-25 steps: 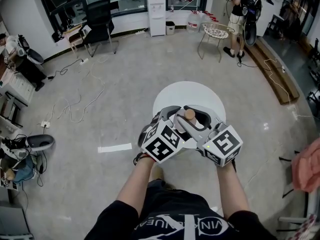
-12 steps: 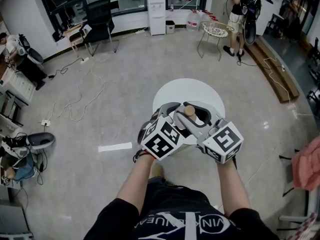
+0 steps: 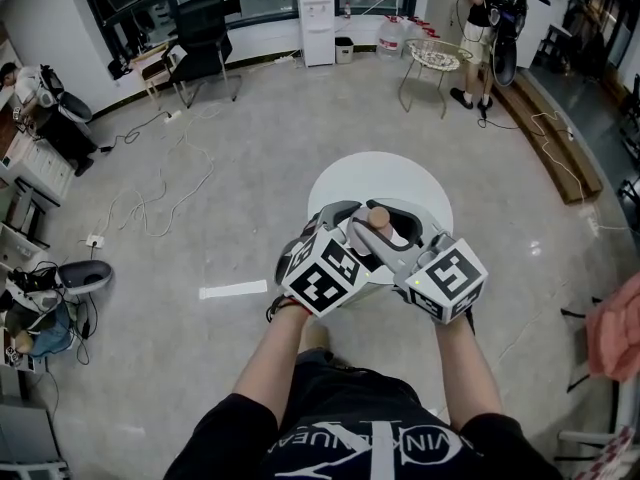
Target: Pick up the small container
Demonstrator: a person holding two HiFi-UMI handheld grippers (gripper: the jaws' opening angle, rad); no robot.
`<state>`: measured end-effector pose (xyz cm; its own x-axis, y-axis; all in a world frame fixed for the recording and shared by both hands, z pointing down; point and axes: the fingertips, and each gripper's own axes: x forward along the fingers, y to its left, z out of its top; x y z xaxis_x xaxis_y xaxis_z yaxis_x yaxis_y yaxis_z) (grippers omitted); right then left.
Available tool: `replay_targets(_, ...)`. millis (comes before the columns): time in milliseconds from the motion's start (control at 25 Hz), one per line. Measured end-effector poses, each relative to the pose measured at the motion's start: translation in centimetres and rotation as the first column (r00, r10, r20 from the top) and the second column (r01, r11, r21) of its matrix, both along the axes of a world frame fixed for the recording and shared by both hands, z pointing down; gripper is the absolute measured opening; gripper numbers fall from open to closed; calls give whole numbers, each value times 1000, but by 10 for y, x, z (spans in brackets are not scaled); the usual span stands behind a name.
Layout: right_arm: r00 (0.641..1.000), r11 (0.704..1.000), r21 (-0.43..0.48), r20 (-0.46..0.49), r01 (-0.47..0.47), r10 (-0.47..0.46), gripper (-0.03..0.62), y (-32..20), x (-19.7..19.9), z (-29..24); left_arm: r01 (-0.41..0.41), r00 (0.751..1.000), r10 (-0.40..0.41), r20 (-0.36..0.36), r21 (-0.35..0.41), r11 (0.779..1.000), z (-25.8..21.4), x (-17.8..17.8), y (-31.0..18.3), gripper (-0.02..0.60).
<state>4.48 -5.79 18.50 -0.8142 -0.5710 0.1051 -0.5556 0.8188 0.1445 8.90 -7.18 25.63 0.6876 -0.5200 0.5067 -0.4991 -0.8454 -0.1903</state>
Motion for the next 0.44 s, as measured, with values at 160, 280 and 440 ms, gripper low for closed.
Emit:
replay_targets(160,1000,1000,-3,-1,12,-12,133,-2,-2,0,7,1000,-7,3,-5,1000,0,-2,-3,364)
replay_targets(280,1000,1000,-6,0,15,-15,133,-3,-5,1,10,1000,-10,5,-8,1000,1,-5,-4,364)
replay_targets(440,1000,1000,-4,-4,19,-19,133,-8,-10,5,12,1000,-11,9,-11,1000,6,-9,-9,364)
